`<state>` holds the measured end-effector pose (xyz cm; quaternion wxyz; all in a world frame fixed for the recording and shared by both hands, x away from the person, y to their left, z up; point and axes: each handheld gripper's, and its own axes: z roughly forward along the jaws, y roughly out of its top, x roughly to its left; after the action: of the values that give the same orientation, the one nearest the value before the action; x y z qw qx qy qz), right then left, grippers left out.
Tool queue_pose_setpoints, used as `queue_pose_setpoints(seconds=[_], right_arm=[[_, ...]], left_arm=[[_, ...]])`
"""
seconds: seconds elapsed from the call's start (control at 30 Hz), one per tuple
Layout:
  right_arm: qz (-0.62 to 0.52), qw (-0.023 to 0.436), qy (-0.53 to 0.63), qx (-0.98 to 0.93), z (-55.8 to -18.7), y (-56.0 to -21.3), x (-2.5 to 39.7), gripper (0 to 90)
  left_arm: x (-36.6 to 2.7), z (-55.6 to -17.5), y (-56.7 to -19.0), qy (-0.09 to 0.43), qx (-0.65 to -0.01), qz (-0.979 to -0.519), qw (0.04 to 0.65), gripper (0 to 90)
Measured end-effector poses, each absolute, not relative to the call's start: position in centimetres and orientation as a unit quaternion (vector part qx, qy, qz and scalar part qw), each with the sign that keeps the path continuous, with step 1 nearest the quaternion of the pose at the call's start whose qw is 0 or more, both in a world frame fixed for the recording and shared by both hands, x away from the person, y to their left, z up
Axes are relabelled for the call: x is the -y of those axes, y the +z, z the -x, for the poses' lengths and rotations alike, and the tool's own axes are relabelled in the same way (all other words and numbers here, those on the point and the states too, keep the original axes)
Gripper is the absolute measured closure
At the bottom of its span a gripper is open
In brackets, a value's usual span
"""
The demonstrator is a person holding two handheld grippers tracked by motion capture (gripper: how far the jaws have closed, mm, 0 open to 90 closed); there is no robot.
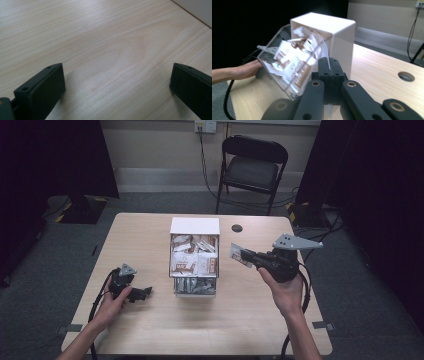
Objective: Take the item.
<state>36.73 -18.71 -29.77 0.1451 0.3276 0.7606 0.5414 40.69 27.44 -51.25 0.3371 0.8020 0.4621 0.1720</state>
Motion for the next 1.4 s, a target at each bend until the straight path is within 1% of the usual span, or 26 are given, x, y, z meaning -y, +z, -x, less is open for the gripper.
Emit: queue_pose_setpoints(seconds=[1.0, 1.23, 1.4], right_arm=[[-0.390, 0.130, 0.496, -0.765, -40.0, -35.5, 20.3, 90.0], [-0.402, 0.120, 0.479, -0.771, -40.9, -37.6, 20.4, 90.0], [-0.405, 0.119, 0.468, -0.776, -41.3, -38.5, 20.2, 90.0]], left_arm=[[-27.4, -40.7, -51.3, 0.172, -0.462, -0.802, 0.337, 0.0], [-27.4, -40.7, -51.3, 0.172, -0.462, -0.802, 0.337, 0.0], [-27.4, -40.7, -51.3, 0.172, -0.462, -0.802, 0.337, 0.0]])
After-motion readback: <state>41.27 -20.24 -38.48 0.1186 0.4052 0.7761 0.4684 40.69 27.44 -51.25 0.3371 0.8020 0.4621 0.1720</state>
